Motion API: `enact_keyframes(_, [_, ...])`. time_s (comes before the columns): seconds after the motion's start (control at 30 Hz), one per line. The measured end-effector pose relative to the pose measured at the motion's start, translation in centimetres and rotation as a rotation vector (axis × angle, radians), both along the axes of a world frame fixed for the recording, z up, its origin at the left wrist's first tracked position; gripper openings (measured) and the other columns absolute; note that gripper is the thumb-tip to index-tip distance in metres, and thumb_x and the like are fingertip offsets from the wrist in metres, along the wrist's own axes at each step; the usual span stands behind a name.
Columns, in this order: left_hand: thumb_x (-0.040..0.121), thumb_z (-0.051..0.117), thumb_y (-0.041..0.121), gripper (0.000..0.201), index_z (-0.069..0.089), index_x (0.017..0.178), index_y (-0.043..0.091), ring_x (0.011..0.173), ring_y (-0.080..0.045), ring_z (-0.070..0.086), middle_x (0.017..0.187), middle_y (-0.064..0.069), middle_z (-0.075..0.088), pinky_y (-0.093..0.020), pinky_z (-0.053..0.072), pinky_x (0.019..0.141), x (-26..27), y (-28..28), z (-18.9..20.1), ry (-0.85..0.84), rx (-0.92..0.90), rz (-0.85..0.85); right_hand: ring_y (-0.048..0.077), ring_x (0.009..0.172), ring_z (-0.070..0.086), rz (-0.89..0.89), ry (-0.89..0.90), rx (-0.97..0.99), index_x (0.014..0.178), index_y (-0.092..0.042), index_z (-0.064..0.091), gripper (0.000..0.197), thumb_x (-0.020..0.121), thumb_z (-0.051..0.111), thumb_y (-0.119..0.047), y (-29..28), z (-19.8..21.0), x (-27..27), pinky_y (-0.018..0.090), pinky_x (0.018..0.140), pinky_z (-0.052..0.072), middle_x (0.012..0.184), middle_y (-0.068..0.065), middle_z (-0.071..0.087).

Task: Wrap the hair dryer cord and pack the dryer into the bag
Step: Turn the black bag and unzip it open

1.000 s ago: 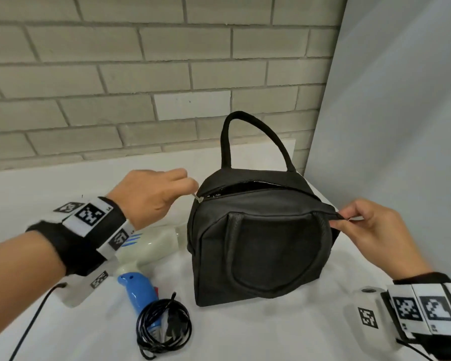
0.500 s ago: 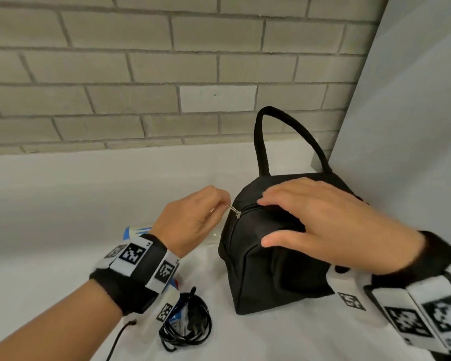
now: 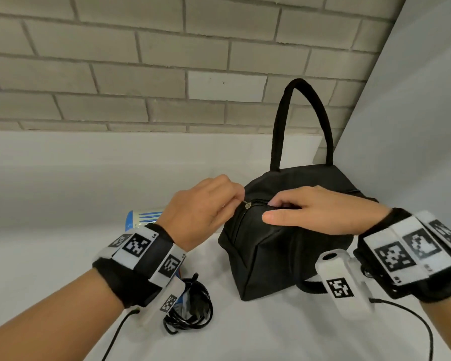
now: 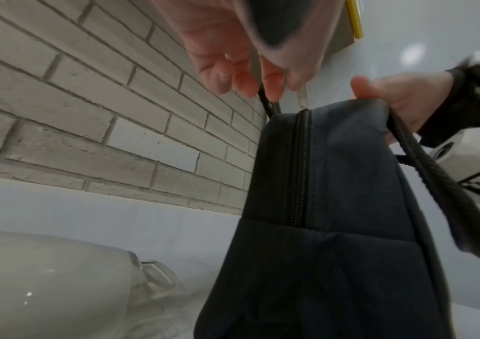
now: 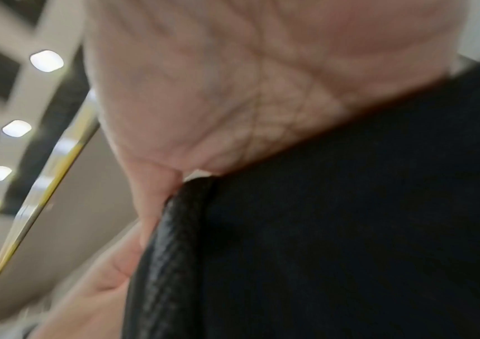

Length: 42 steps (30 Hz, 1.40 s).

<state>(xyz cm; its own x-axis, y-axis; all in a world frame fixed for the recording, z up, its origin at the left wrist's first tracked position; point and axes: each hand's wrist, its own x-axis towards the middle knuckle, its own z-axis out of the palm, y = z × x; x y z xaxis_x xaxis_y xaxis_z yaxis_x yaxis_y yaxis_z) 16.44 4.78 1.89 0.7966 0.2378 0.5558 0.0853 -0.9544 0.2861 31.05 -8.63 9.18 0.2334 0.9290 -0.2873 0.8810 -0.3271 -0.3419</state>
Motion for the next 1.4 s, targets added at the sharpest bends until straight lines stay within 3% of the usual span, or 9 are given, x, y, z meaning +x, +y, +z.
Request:
enact_keyframes(0.13, [0.086,0.031,0.031,0.011,0.041,0.088,0.029,0.077,-0.008,0.04,0.092,0.009,0.039,-0.031,0.042,0.045,-0.3,0.1,0.0,-0.004,0.062,-0.032,-0.005,0.065,0.056,-0.107,0.216,0.274,0.076,-0.016,0.065,0.023,0.08,0.059,-0.037,0.7,-0.4,0.6,0.015,0.07,0.042,0.07,-0.01,0.061])
enact_keyframes(0.4, [0.078,0.042,0.018,0.019,0.061,0.08,0.014,0.069,-0.01,0.037,0.069,-0.001,0.059,-0.019,0.034,0.036,-2.0,1.5,-2.2,0.115,0.313,-0.129,-0.009,0.053,0.053,-0.212,0.35,0.474,0.063,-0.023,0.06,0.02,0.082,0.06,-0.028,0.8,-0.2,0.9,0.003,0.055,0.04,0.059,-0.012,0.058])
enact_keyframes(0.57, [0.071,0.042,0.018,0.017,0.057,0.064,0.021,0.059,-0.006,0.047,0.062,0.007,0.056,-0.018,0.028,0.031,-2.0,1.1,-4.3,0.397,0.373,-0.109,0.004,0.071,0.057,-0.1,0.278,0.379,0.071,-0.021,0.064,0.014,0.08,0.061,-0.031,1.2,-0.8,-0.5,0.025,0.08,0.047,0.071,-0.01,0.062])
enact_keyframes(0.7, [0.076,0.045,0.029,0.015,0.058,0.081,0.024,0.085,-0.017,0.055,0.087,0.012,0.056,-0.025,0.032,0.053,-1.4,0.7,-1.1,0.349,0.023,0.041,0.003,0.087,0.058,-0.041,0.154,0.387,0.079,-0.029,0.064,0.026,0.07,0.054,-0.051,1.2,-0.6,-0.8,0.041,0.1,0.039,0.079,-0.018,0.063])
enact_keyframes(0.8, [0.07,0.05,0.039,0.016,0.047,0.085,0.033,0.091,-0.01,0.045,0.09,0.019,0.046,-0.033,0.043,0.072,-0.8,-0.3,2.4,0.073,-0.24,0.054,0.008,0.098,0.056,0.035,0.177,0.27,0.094,-0.036,0.061,0.035,0.064,0.062,-0.053,0.7,-0.2,-0.6,0.039,0.1,0.039,0.094,-0.018,0.063])
enact_keyframes(1.0, [0.074,0.058,0.005,0.059,0.04,0.127,0.025,0.123,-0.024,0.036,0.141,-0.003,0.029,-0.043,0.048,0.085,4.0,-1.0,4.5,0.316,-0.085,-0.086,-0.009,0.098,0.054,0.146,0.265,0.237,0.102,-0.04,0.055,0.046,0.064,0.078,-0.028,0.5,0.6,0.5,0.012,0.086,0.042,0.106,-0.02,0.059])
enact_keyframes(1.17, [0.082,0.054,0.005,0.035,0.052,0.116,0.013,0.108,-0.026,0.053,0.133,-0.007,0.044,-0.035,0.045,0.083,5.9,0.6,5.0,0.346,0.021,-0.136,-0.01,0.106,0.054,0.115,0.347,0.22,0.106,-0.046,0.051,0.062,0.054,0.083,-0.038,-0.9,1.1,1.7,0.005,0.088,0.042,0.111,-0.02,0.059])
enact_keyframes(1.3, [0.09,0.047,0.026,0.029,0.047,0.118,0.016,0.102,-0.03,0.054,0.121,-0.007,0.052,-0.035,0.041,0.075,6.4,1.3,4.8,0.252,0.139,0.085,-0.002,0.083,0.063,-0.02,0.1,0.112,0.087,-0.044,0.061,0.061,0.035,0.068,-0.073,-2.1,2.4,3.6,0.019,0.076,0.048,0.088,-0.017,0.069])
enact_keyframes(1.4, [0.093,0.038,0.035,0.033,0.048,0.121,0.021,0.103,-0.03,0.055,0.119,-0.006,0.055,-0.035,0.04,0.07,6.8,1.6,5.1,0.215,0.278,0.181,0.013,0.068,0.065,-0.08,-0.001,0.161,0.075,-0.035,0.065,0.051,0.036,0.068,-0.066,-3.6,2.5,4.6,0.038,0.072,0.054,0.071,-0.008,0.07])
